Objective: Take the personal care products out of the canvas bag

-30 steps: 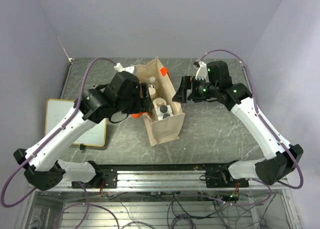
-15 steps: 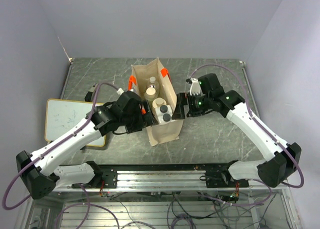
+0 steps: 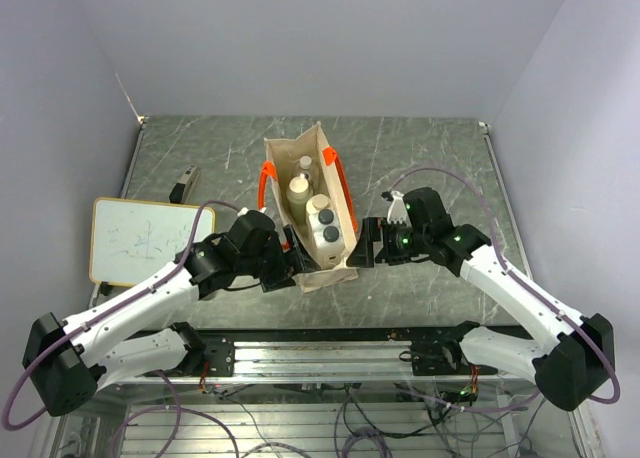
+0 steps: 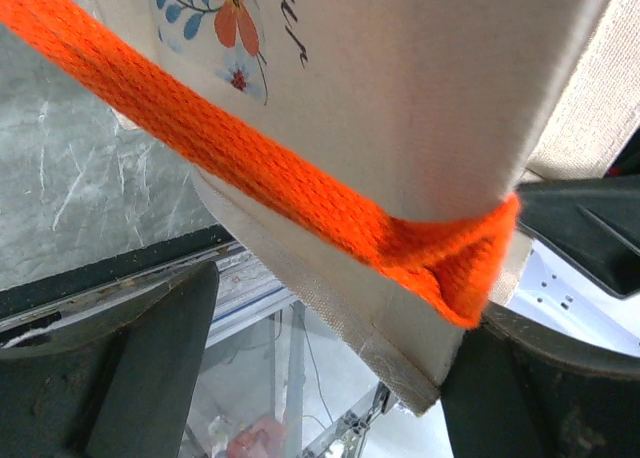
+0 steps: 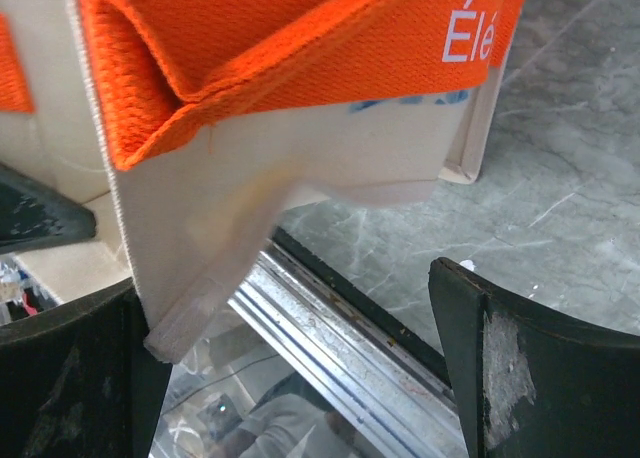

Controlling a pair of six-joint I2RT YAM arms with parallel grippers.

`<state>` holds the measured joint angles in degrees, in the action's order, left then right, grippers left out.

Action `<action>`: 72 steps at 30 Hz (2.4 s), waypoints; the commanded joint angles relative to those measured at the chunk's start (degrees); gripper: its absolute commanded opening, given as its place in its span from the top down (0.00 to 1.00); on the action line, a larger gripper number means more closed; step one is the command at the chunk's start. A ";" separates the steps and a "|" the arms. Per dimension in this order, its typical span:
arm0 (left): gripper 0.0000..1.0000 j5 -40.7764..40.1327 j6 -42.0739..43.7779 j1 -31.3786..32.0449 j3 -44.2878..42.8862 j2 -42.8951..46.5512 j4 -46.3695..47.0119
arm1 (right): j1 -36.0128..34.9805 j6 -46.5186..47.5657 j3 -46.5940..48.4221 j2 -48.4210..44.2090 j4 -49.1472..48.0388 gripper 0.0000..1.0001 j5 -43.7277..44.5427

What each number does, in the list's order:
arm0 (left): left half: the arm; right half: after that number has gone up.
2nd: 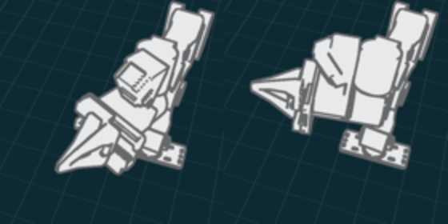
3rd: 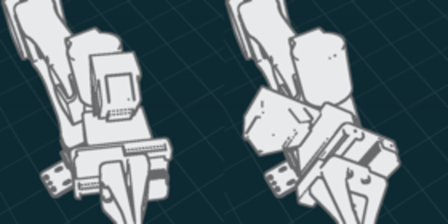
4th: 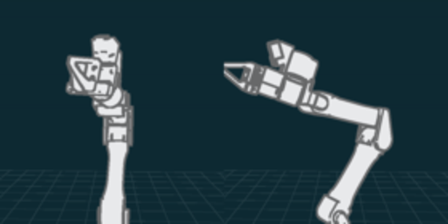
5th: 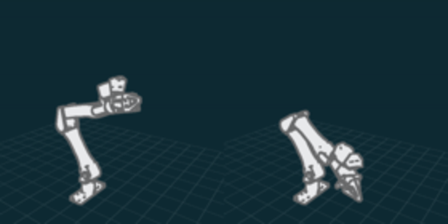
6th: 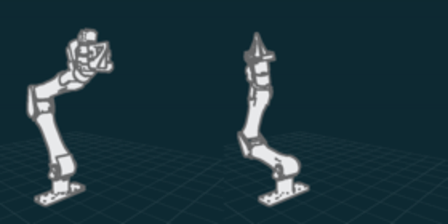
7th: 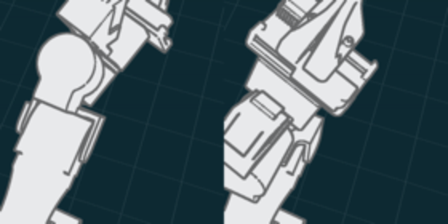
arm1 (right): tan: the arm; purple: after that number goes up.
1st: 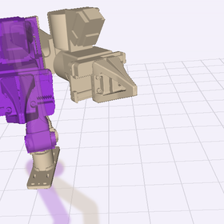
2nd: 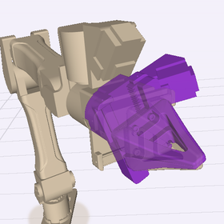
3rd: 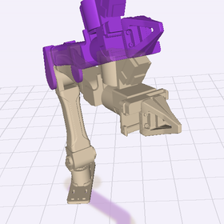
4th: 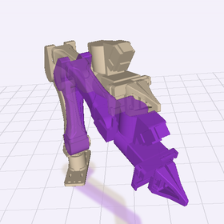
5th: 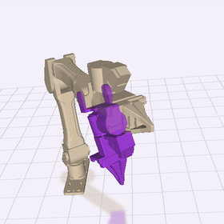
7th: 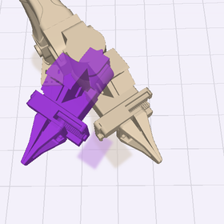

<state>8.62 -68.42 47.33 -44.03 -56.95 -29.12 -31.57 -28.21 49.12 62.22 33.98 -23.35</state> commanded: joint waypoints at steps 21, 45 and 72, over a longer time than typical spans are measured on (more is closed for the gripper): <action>0.13 1.51 7.33 -0.23 -1.52 -4.02 -4.74 | -2.46 4.90 30.48 9.51 21.33 0.00 13.78; 0.11 -0.97 16.32 -0.53 -9.55 -7.52 -14.65 | -15.91 4.19 68.69 49.66 14.23 0.25 42.78; 0.09 -1.05 30.01 -1.27 -19.27 -14.24 -22.03 | -10.42 9.55 59.00 61.49 -9.01 0.48 47.48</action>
<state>7.07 -41.85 46.41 -60.53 -70.41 -47.33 -42.24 -20.10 111.22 122.98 28.88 22.68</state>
